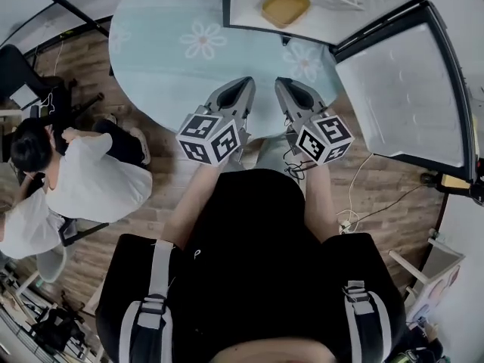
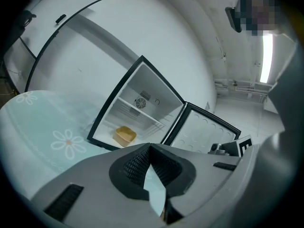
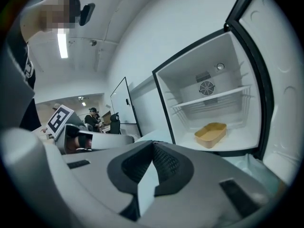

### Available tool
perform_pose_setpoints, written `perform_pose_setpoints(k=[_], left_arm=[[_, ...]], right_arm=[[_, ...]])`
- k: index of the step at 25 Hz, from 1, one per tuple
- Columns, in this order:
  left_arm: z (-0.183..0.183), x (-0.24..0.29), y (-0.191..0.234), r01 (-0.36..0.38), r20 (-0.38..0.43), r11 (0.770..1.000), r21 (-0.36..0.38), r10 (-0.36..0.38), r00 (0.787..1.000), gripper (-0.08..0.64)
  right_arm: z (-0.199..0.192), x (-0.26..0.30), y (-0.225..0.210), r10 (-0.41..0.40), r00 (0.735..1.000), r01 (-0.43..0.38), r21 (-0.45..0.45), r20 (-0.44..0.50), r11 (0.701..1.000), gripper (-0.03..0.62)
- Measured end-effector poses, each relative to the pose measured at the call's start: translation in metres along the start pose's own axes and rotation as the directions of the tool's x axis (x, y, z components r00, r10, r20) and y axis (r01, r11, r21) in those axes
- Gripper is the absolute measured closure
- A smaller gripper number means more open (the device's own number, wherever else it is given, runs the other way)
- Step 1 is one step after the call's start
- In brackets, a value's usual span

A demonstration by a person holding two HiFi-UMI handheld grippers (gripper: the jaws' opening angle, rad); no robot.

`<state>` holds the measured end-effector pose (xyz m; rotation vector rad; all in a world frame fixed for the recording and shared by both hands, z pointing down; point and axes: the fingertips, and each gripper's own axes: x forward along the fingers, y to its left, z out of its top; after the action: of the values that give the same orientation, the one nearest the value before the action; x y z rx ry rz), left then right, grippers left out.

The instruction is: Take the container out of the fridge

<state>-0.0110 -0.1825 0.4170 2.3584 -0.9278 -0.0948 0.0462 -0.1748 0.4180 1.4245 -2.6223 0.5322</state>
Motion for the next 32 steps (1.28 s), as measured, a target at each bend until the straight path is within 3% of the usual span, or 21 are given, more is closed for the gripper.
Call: perform_pose_setpoints(k=[2,8,20,26,32], left_arm=[[0.005,0.01,0.005,0.004,0.002,1.0,-0.001,-0.004,1.0,0.56],[0.011,0.048,0.021,0.016,-0.012,1.0,-0.025,-0.016,1.0,0.56],[0.03,0.115,0.058,0.065,-0.022,0.994,-0.082,-0.067,0.998,0.56],[0.017,0.134,0.081,0.01,-0.088,0.995,-0.101,-0.019,0.996,0.56],[0.012,0.146,0.099,-0.025,-0.087,0.99,-0.138,0.013,0.996,0.56]], right_arm=[[0.002,0.008,-0.003,0.007,1.0,-0.008,-0.044,-0.024,0.999,0.586],[0.005,0.019,-0.046,-0.095,0.989,0.073,-0.186,-0.113,0.98,0.586],[0.038,0.09,-0.104,-0.161,0.975,0.114,-0.28,-0.15,0.953,0.584],[0.035,0.116,-0.133,-0.196,0.954,0.112,-0.334,-0.228,0.936,0.584],[0.024,0.141,-0.151,-0.194,0.928,0.059,-0.388,-0.319,0.92,0.584]])
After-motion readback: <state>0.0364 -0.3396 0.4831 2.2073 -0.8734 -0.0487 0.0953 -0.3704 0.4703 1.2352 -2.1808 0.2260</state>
